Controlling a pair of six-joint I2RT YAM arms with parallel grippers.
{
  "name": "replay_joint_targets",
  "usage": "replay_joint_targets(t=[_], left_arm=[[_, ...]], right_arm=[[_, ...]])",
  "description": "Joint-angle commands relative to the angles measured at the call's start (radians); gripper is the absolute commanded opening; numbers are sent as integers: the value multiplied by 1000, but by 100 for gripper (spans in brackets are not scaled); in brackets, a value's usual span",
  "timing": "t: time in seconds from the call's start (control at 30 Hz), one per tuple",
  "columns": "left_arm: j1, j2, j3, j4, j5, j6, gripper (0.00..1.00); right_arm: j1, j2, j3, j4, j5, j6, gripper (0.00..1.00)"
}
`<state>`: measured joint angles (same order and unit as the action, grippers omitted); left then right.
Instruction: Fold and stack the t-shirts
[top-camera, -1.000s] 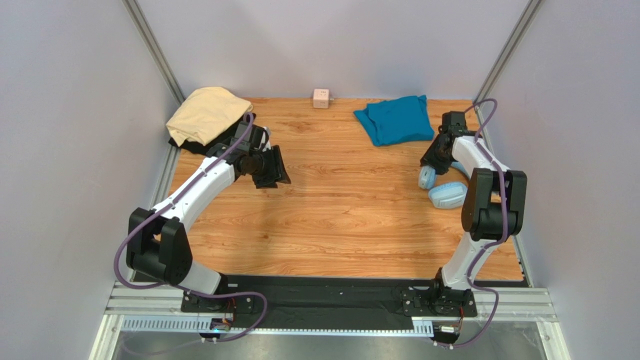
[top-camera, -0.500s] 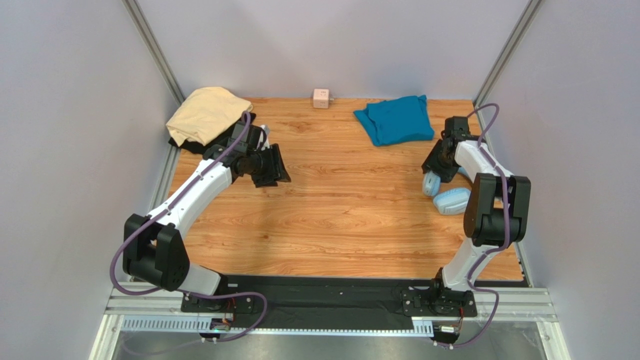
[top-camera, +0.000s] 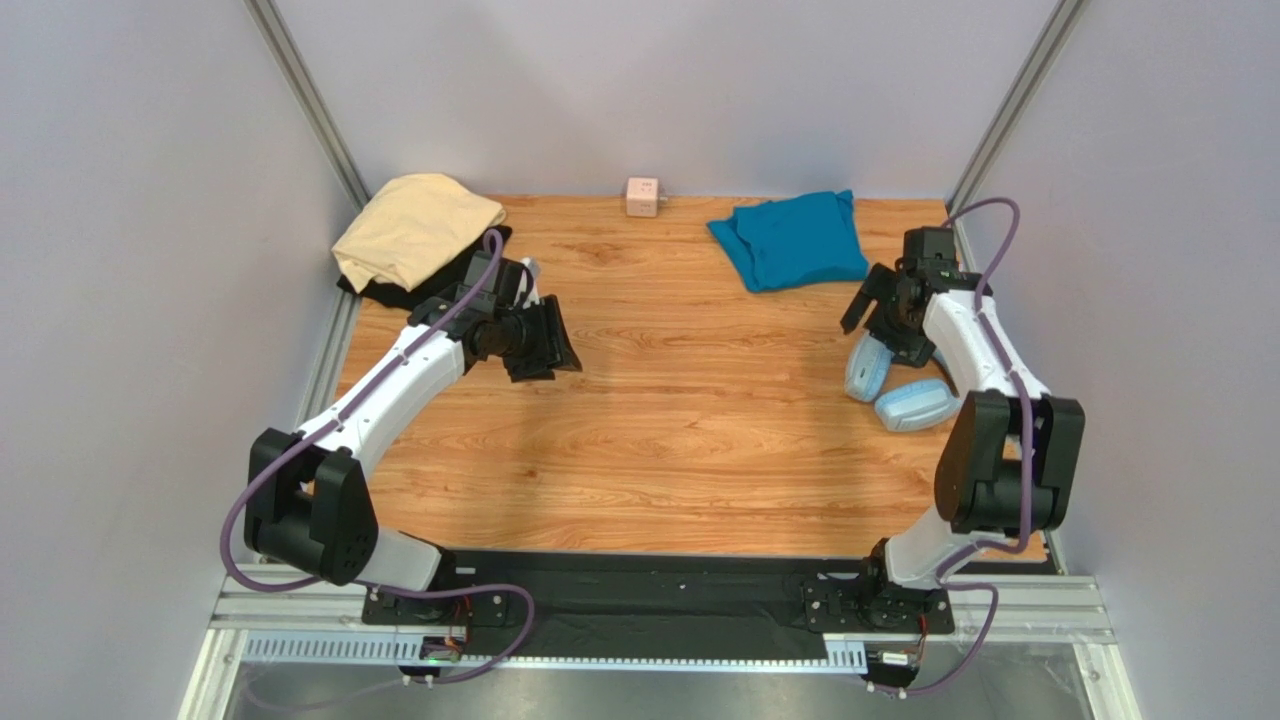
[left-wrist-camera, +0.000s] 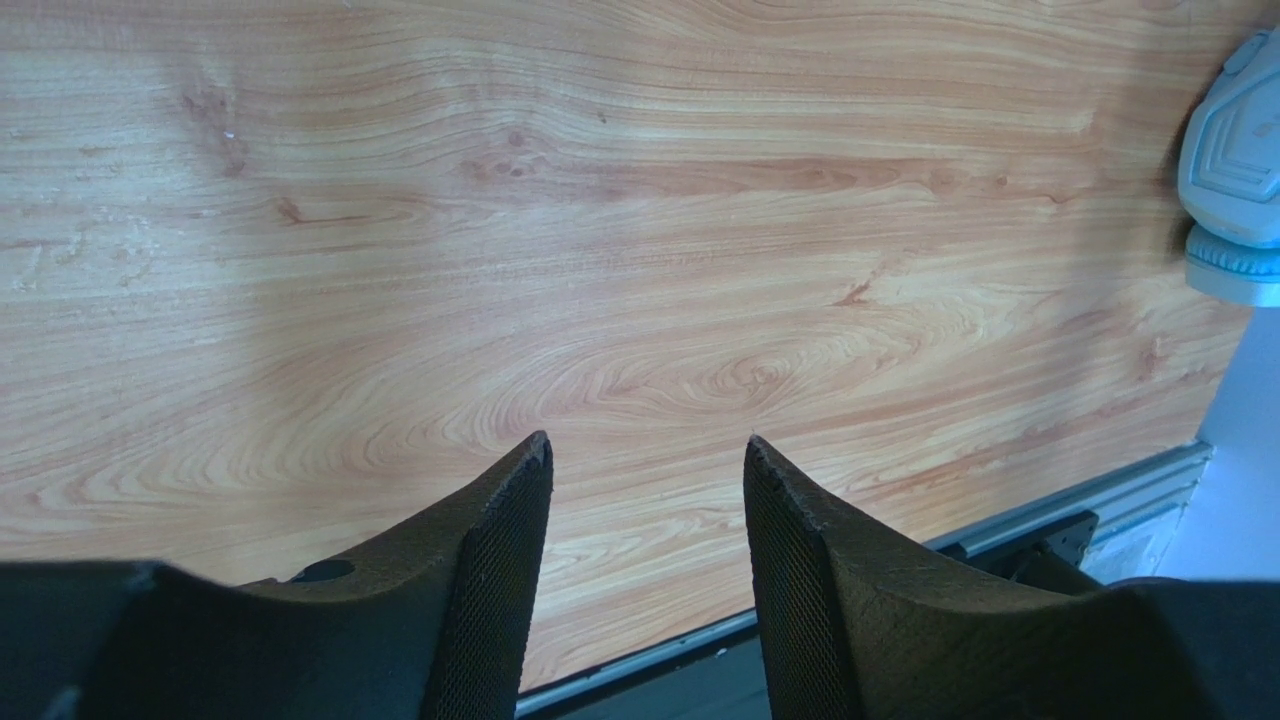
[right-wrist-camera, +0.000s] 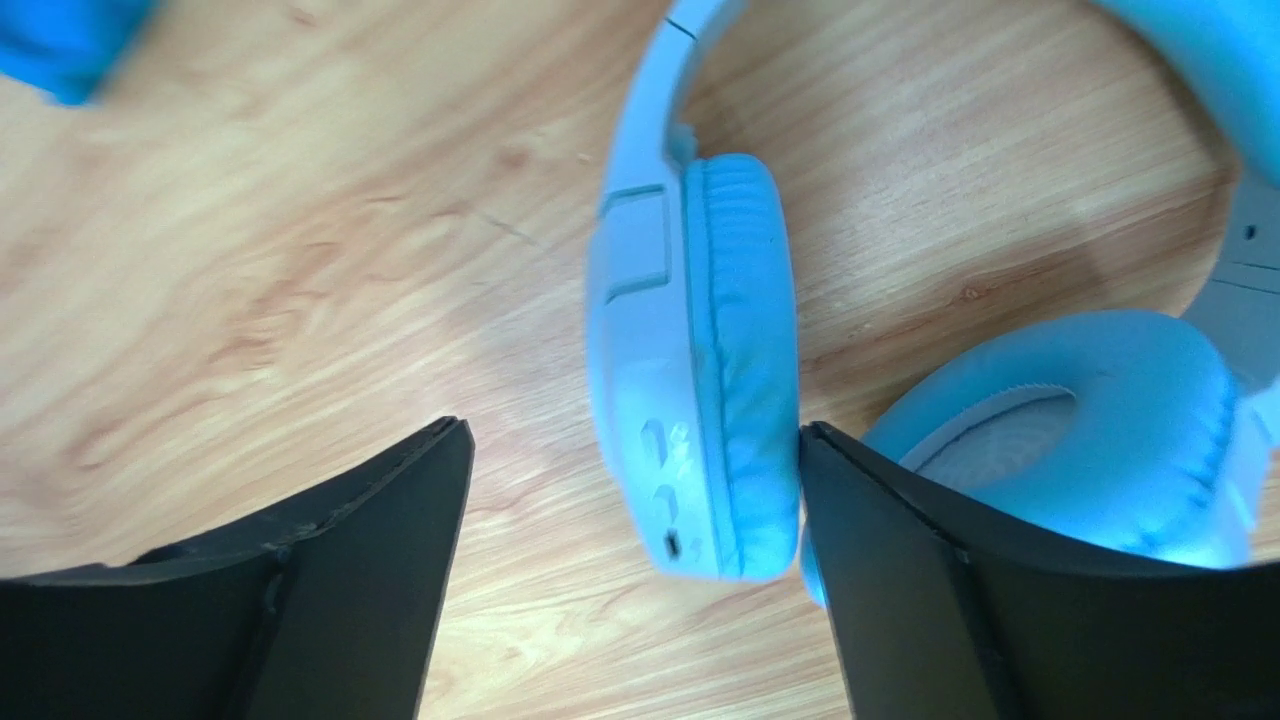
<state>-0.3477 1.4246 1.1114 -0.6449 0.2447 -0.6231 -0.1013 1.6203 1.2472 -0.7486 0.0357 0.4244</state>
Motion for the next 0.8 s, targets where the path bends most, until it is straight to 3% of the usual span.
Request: replay_joint_targets(t=[0.0, 0.13, 0.3, 0.47, 0.77], left_arm=[[-5, -17, 11, 19, -16, -21, 57], [-1, 22, 89, -27, -77, -56, 58], [25, 54, 192, -101, -165, -75, 58], [116, 19, 153, -93, -212, -113, 58], [161, 13, 120, -72, -220, -115, 59]], right_arm=[[20, -126, 93, 28, -20, 14, 94], [28, -169, 123, -21, -95, 56, 96], [32, -278, 20, 34, -209, 154, 96], [52, -344, -45, 61, -241, 223, 94], [97, -307, -3, 26, -302, 163, 94]])
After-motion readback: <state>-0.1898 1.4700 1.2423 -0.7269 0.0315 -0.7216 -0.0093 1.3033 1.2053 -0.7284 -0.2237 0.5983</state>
